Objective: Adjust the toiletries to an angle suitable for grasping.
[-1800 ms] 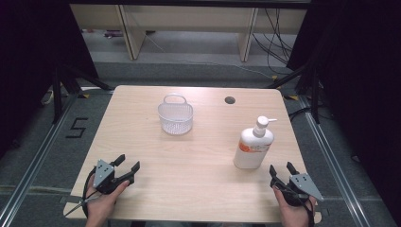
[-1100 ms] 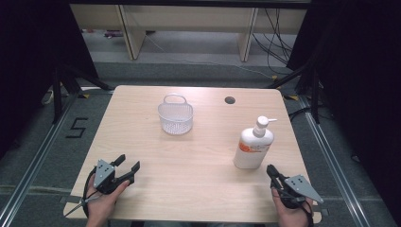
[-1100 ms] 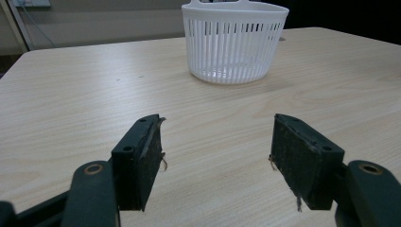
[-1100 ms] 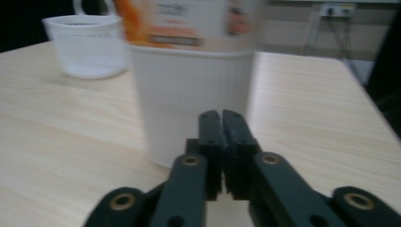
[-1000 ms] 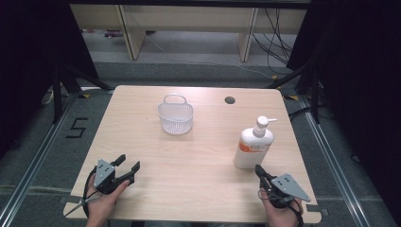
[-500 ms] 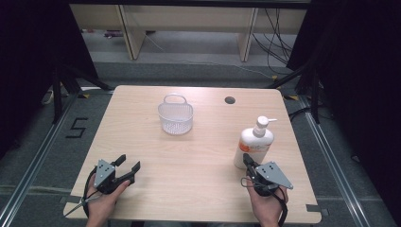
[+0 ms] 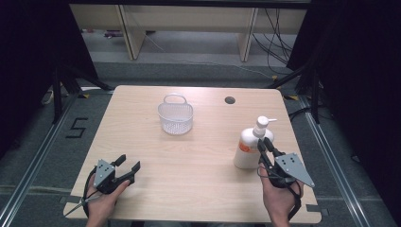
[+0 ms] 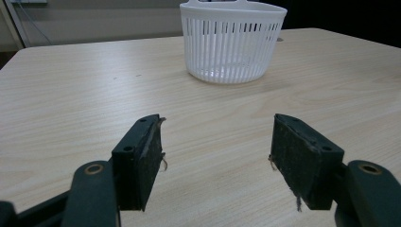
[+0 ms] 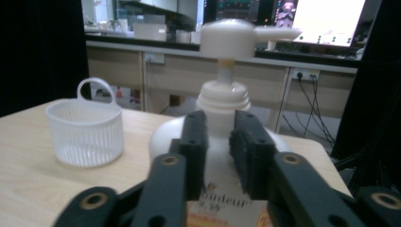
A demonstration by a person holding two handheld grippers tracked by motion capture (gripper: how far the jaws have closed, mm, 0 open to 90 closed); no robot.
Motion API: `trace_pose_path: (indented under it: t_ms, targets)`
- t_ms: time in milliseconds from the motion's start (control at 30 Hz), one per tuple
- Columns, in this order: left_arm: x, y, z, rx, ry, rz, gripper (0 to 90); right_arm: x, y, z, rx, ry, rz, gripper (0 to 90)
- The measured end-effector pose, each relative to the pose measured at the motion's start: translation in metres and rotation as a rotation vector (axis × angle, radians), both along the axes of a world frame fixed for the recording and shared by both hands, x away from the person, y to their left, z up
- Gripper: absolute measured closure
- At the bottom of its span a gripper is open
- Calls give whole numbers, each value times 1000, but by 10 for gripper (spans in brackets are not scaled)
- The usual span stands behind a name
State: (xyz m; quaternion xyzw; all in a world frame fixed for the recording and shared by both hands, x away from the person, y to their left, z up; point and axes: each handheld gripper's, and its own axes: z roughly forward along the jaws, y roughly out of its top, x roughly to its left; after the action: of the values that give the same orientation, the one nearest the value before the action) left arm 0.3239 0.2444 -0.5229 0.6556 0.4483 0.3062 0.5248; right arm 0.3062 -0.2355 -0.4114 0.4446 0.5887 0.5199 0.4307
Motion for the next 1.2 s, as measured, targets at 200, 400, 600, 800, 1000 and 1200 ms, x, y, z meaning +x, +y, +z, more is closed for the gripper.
trace_pose_path:
  t_ms: [200,400,600,800,1000,1200]
  targets:
    - [0,0,0,0,0,1,339,10,1,13,17,-24,-9,566]
    - [0,0,0,-3,0,-1,338,22,5,21,6,-13,-34,508]
    - [0,0,0,-9,2,0,337,33,11,25,4,6,-60,488]
    - [0,0,0,-9,2,-2,336,41,17,30,7,28,-77,486]
    - [0,0,0,-13,4,-2,335,46,18,33,-14,17,-97,486]
    - [0,0,0,-11,5,-3,336,49,21,33,-2,35,-96,489]
